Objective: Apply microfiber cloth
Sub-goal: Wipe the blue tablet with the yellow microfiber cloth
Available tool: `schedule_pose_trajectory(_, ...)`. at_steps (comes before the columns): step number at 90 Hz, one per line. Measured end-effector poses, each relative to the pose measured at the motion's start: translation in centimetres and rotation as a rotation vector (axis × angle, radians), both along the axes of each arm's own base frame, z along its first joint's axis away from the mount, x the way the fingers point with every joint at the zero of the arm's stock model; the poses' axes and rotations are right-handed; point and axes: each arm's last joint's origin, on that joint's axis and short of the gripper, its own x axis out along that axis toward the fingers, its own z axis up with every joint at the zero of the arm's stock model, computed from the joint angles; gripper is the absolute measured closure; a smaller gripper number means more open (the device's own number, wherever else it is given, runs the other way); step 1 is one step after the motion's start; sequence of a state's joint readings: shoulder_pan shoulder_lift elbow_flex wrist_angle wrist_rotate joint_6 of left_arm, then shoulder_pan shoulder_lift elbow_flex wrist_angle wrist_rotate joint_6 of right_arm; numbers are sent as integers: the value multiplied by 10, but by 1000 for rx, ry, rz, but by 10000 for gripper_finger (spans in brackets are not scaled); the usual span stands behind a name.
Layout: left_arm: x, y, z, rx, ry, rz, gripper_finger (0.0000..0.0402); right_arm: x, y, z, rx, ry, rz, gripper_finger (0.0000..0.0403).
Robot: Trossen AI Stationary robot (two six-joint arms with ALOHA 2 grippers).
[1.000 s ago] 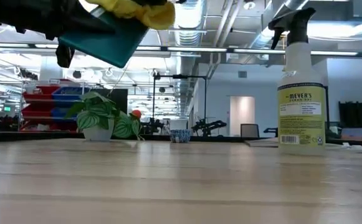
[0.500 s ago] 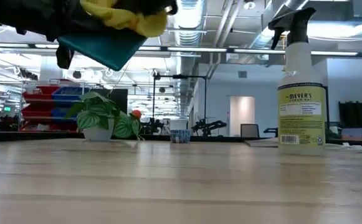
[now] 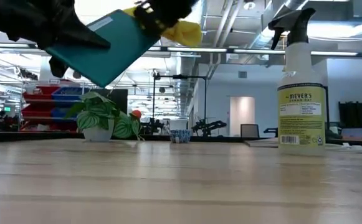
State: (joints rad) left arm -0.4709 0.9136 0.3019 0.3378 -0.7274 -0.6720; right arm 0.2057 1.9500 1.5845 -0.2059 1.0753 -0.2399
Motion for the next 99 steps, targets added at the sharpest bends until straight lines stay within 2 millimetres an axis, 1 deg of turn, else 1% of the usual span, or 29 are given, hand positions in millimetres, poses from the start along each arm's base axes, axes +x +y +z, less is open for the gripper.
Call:
schedule_pose_trajectory(5, -2, -2, 0, -3, 10, -28, 392, -8, -8, -5, 143, 17, 7, 398)
schedule_pose_trajectory(10, -5, -4, 2, -8, 4, -52, 392, -15, -16, -15, 270, 74, 0, 398)
schedule_pose_trajectory(16, -10, -6, 5, -14, 1, -92, 392, -20, -20, -30, 365, 161, -8, 398)
schedule_pose_trajectory(21, -14, -9, 6, -16, 6, -129, 392, -16, -20, -45, 415, 191, 12, 398)
schedule_pose_trajectory(25, -19, -11, 8, -21, 5, -163, 392, -15, -17, -53, 453, 193, 46, 398)
schedule_pose_trajectory(31, -25, -12, 11, -29, -8, -193, 392, -11, -9, -71, 505, 213, 109, 398)
schedule_pose_trajectory(42, -34, -13, 17, -34, -32, -214, 392, 4, 6, -99, 585, 182, 251, 398)
schedule_pose_trajectory(56, -39, -11, 22, -28, -60, -201, 392, 27, 25, -124, 669, 75, 452, 395)
schedule_pose_trajectory(63, -40, -9, 20, -14, -41, -188, 392, 31, 30, -141, 692, 85, 491, 385)
schedule_pose_trajectory(68, -40, -9, 18, -16, -30, -183, 392, 32, 31, -147, 721, 86, 491, 371)
schedule_pose_trajectory(74, -40, -9, 17, -25, -19, -179, 392, 31, 28, -147, 760, 93, 491, 343)
schedule_pose_trajectory(82, -41, -9, 14, -28, 4, -175, 392, 28, 22, -134, 787, 98, 491, 293)
schedule_pose_trajectory(90, -41, -9, 14, -30, 7, -172, 392, 23, 15, -114, 778, 116, 489, 237)
schedule_pose_trajectory(99, -41, -9, 13, -26, 15, -173, 392, 13, 8, -84, 764, 113, 493, 180)
